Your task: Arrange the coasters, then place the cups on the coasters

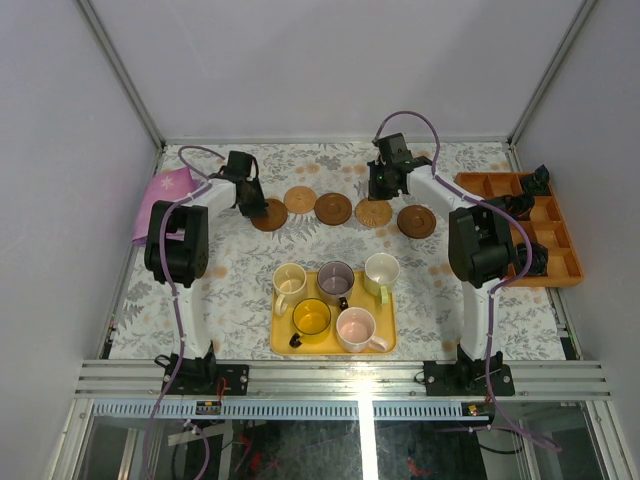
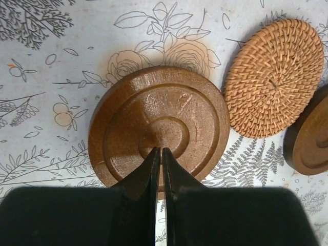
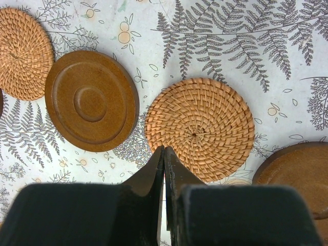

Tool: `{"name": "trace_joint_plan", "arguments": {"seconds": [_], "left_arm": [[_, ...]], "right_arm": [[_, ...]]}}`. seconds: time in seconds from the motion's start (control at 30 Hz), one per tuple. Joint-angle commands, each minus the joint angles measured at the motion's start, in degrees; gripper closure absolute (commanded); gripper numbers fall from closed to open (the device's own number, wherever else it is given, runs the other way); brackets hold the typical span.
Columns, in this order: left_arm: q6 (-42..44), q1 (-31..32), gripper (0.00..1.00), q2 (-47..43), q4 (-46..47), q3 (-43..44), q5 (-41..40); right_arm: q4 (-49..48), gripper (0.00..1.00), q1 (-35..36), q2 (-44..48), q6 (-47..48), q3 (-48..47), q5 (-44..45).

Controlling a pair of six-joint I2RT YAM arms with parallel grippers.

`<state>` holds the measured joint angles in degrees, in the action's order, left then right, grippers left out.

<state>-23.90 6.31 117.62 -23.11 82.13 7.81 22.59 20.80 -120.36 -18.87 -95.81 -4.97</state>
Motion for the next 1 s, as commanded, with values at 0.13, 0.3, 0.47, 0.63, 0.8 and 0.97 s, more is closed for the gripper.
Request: {"name": "trace_joint_plan", "arguments": {"seconds": [0.13, 0.3, 0.47, 0.63, 0.8, 0.97], "left_arm": [[-0.7, -0.5, 0.97, 2.3, 0.4, 0.0, 1.9], [-2.6, -1.4, 0.97, 2.9, -2.5, -0.2, -2.9], [-4.1, -3.4, 0.98, 1.6, -2.0, -2.2, -4.9], [-4.3, -4.9, 0.98, 1.5, -1.8, -1.4, -5.3], [-3.9, -5.6, 0.98, 2.5, -1.7, 0.5, -4.7], [-3.8, -5.6, 0.98, 2.8, 0.9, 2.0, -2.5]], "right_arm": [[0.4, 0.97, 0.7, 3.2, -0.5, -1.4, 1.6], [0.6, 0.97, 0.7, 3.2, -0.5, -1.5, 1.8], [0.8, 0.97, 0.7, 3.1, -0.5, -1.9, 1.6], [1.3, 0.97, 0.7, 2.2, -0.2, -3.1, 1.5], [1.6, 0.97, 0.7, 1.3, 0.0, -4.2, 1.4], [1.6, 0.98, 0.7, 0.8, 0.1, -4.6, 1.2]]}}
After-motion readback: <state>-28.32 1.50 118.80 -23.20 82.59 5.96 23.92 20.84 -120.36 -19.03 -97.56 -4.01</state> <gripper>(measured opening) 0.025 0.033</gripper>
